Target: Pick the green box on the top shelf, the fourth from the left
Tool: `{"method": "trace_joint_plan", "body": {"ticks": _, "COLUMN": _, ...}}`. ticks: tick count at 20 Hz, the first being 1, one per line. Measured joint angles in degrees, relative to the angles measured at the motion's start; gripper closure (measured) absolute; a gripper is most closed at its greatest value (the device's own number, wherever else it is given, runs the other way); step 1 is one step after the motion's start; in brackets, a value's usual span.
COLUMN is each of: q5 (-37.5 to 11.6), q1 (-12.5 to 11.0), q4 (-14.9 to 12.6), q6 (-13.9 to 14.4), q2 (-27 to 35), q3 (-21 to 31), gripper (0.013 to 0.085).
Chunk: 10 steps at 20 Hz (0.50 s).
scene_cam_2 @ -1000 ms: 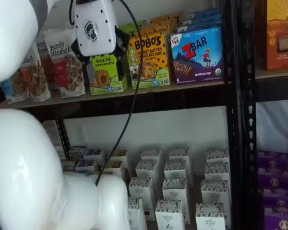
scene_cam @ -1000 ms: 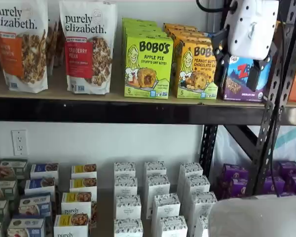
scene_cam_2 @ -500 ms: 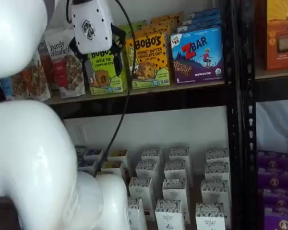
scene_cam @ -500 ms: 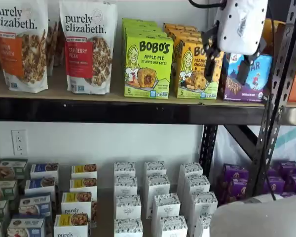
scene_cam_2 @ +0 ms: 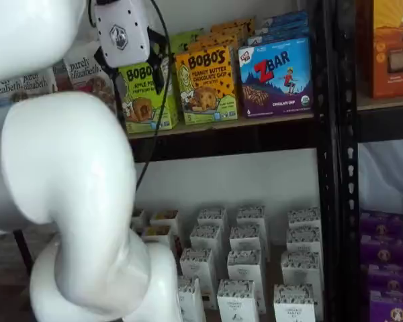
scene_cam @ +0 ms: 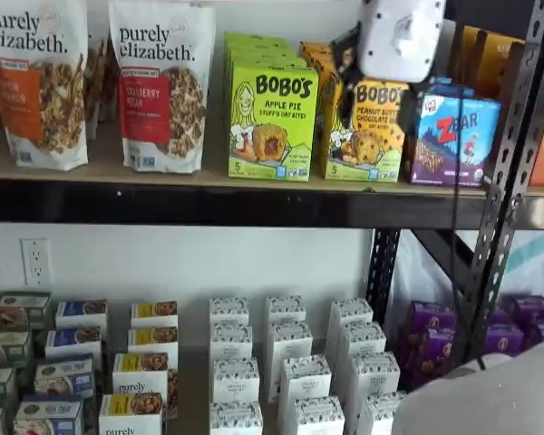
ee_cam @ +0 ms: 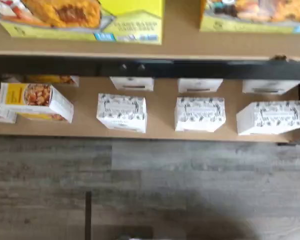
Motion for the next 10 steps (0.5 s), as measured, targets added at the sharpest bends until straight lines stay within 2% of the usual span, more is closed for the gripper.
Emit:
{"method": "trace_joint_plan", "body": {"ticks": 2, "q5": -1.42, "q1": 1.63, "q4": -0.43, "q6": 1.61, "q2": 2.86, "q3": -1.56, "gripper": 0.013}}
{"method": "trace_joint_plan", "body": {"ticks": 8, "q5": -6.33, "q1": 3.78, "q4": 0.51, "q6": 3.88, "q2": 10.41, "q3": -6.39, "gripper": 0.013}}
{"method": "trace_joint_plan", "body": {"ticks": 10, "q5": -8.28, "q1": 4.78, "q4": -0.49, "q6": 4.77, "q2": 13.21, "q3": -8.45, "gripper": 0.013}}
